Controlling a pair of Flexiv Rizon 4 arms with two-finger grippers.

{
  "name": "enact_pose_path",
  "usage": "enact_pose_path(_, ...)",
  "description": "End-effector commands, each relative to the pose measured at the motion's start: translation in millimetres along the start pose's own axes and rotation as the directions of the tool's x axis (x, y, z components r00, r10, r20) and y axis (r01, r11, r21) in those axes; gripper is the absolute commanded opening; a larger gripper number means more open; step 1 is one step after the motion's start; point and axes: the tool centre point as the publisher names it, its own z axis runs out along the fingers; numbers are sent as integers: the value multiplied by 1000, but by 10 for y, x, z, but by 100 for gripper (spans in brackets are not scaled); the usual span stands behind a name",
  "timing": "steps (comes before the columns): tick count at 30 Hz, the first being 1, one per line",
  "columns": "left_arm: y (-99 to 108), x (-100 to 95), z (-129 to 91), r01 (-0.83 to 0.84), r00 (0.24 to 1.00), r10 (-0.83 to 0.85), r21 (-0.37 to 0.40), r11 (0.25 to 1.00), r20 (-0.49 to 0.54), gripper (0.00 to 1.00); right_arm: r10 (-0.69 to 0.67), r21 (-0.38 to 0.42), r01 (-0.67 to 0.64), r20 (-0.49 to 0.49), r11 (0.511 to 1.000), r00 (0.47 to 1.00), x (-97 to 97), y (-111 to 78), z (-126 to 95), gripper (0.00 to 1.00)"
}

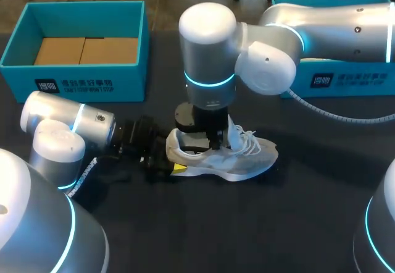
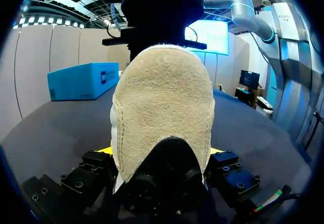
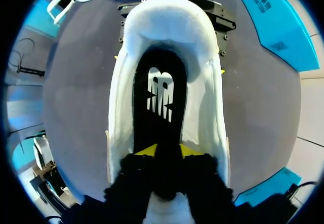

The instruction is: Take the shoe out of the shoebox, open the shoe tongue, remove and reinsert the insole, then place the shoe into the shoebox

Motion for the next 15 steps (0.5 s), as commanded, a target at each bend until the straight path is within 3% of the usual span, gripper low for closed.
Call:
enact_pose_path(1,-8,-2,-3,0,1000,0,-3,1000,-2,0,-13,-1,13,-12,1000,1000,-52,32,44,37)
enact_pose_path(11,-8,-2,-3,0,1000,0,-3,1000,-2,0,-50,-20,49,-31,999,998,-117,100,188,36)
enact_pose_path(15,-8,-2,-3,0,1000,0,-3,1000,-2,0,-49,-42,47,-56,998,997,-31,137,288,37)
